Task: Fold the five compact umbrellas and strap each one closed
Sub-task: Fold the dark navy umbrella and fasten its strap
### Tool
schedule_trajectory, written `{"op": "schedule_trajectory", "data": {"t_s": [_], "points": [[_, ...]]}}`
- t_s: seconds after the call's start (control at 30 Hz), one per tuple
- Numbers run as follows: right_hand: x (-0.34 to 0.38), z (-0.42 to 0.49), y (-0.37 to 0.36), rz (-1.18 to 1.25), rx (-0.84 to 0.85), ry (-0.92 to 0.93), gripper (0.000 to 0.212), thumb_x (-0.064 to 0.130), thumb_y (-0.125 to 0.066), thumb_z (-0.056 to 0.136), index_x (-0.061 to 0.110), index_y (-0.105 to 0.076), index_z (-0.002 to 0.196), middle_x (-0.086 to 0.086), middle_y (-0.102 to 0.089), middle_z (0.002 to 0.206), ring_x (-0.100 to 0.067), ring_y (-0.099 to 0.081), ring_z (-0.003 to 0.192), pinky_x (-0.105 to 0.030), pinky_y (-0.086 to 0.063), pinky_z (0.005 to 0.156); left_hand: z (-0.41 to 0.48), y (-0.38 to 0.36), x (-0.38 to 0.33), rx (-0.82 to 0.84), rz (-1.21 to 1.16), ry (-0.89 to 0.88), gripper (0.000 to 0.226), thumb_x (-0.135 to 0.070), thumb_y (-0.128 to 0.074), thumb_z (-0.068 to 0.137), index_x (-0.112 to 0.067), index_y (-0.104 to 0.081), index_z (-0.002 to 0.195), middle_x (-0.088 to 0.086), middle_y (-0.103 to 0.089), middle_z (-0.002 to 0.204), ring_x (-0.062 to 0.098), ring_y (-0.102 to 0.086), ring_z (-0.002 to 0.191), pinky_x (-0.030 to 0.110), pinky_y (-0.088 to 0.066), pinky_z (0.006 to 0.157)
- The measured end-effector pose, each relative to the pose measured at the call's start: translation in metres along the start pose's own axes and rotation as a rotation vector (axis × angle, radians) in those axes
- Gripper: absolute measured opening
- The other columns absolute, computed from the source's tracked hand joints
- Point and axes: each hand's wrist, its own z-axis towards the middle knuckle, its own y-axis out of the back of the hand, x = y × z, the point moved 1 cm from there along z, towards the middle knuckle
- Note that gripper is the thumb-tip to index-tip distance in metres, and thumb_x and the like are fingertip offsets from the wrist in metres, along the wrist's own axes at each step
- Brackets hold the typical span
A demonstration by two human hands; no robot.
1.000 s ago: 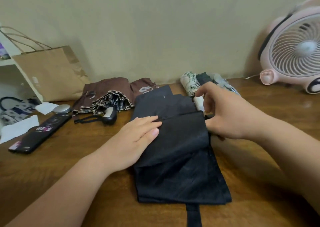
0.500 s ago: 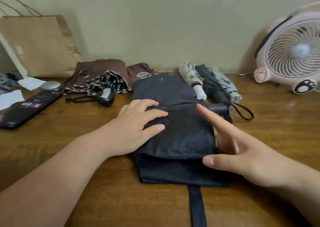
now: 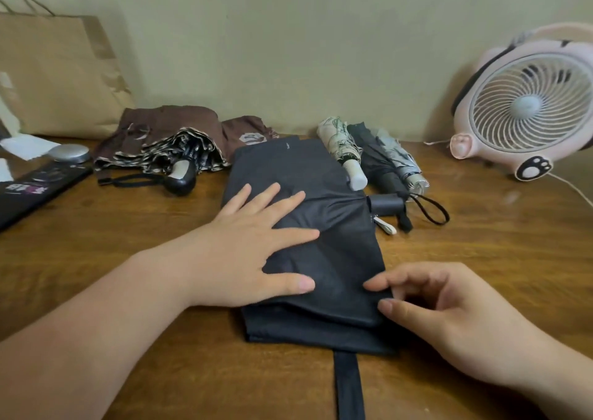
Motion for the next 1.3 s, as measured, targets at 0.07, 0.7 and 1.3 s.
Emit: {"op": "schedule_trajectory", "data": {"t_s": [0.07, 0.7, 1.3], "points": [[0.007, 0.000, 0.000, -0.017, 0.052, -0.034, 0.019, 0.018, -0.079, 0.085, 0.036, -0.078, 0.093, 0.001, -0.067, 0.069, -0.014, -0.057, 0.063, -0.025, -0.046, 0.063, -0.001, -0.002, -0.003, 0.036, 0.000, -0.034, 0.077, -0.095, -0.020, 0.079, -0.067, -0.009, 0.151, -0.022, 0.031, 0.162, 0.006, 0.040, 0.146, 0.044, 0.019, 0.123], [0.061, 0.122, -0.005, -1.100, -0.112, 0.417, 0.054, 0.045, -0.056, 0.095, 0.028, -0.047, 0.145, -0.001, -0.046, 0.144, -0.026, -0.041, 0.135, -0.043, -0.036, 0.111, -0.002, 0.012, -0.006, -0.001, -0.230, -0.009, 0.057, -0.054, -0.017, 0.104, -0.039, -0.034, 0.156, -0.029, -0.010, 0.164, -0.017, 0.004, 0.140, 0.012, 0.010, 0.116], [0.012, 0.146, -0.044, -1.087, -0.065, 0.339, 0.080, 0.081, -0.003, 0.090, 0.044, -0.005, 0.161, -0.012, -0.019, 0.169, -0.032, -0.022, 0.154, -0.051, -0.022, 0.123, -0.088, 0.052, -0.001, -0.588, -0.750, 0.591, 0.012, -0.025, -0.069, 0.092, -0.027, -0.075, 0.083, -0.007, -0.072, 0.067, 0.006, -0.062, 0.052, 0.027, -0.055, 0.055]]}}
